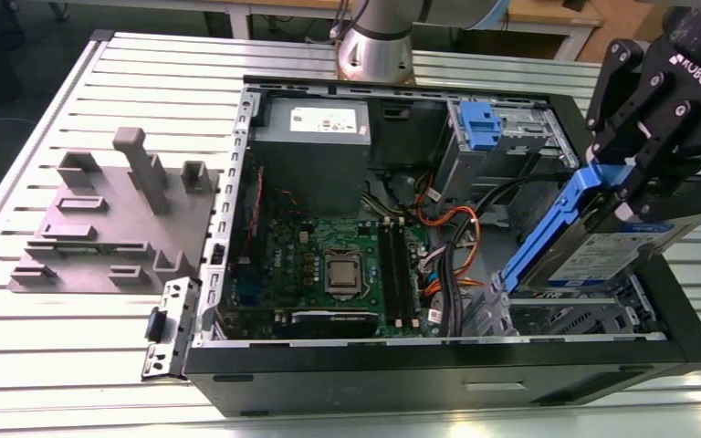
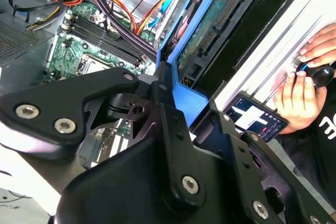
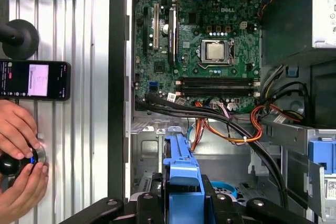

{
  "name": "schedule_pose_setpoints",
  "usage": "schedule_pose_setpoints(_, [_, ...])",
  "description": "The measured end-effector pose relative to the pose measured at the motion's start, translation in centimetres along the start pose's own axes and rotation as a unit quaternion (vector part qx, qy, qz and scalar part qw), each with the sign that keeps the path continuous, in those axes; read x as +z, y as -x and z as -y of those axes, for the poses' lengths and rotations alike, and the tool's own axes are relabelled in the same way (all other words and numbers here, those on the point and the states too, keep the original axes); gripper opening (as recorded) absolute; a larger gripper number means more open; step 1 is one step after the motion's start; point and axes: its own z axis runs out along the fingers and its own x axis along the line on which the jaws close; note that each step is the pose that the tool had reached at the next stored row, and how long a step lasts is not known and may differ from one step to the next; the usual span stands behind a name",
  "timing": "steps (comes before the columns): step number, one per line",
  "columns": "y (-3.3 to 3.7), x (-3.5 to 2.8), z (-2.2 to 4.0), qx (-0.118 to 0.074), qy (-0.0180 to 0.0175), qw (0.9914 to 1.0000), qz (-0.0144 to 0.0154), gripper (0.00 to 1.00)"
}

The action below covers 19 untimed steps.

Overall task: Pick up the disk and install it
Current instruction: 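Insert the disk into the insertion slot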

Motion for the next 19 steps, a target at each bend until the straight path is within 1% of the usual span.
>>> schedule_pose_setpoints(11, [-0.02,0.63,0.04,0.000,0.0000,1.00000,0.0000,0.36])
schedule_pose_setpoints(19, [-0.02,1.37,0.06,0.000,0.0000,1.00000,0.0000,0.36])
